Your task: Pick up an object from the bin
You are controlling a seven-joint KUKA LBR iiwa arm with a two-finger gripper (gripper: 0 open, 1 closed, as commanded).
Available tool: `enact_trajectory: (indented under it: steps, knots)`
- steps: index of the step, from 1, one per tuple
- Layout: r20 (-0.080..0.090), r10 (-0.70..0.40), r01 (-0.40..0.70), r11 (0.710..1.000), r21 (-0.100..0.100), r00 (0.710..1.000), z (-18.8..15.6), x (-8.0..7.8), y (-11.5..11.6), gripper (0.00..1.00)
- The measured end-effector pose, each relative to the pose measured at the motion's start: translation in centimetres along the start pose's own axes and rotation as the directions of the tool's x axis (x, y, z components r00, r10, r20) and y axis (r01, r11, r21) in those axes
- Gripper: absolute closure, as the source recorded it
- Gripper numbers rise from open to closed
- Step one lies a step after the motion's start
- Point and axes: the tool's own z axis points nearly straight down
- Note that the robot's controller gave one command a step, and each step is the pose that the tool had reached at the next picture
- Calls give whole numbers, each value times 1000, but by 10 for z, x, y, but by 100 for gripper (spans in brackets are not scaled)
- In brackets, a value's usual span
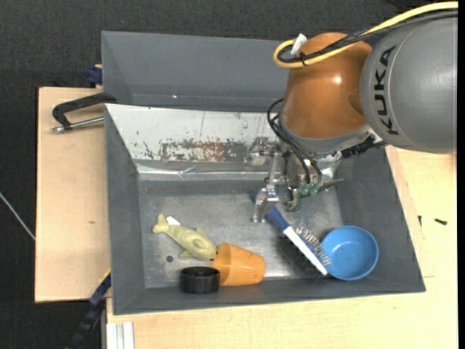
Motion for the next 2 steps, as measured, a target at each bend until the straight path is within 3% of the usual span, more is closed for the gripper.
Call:
enact_trajectory:
  steps: [1,2]
  knots:
    - [-2,-24,24,1000,1,1000,78,22,-144,0]
    - [25,-605,605,796,12,796,111,36,-123,0]
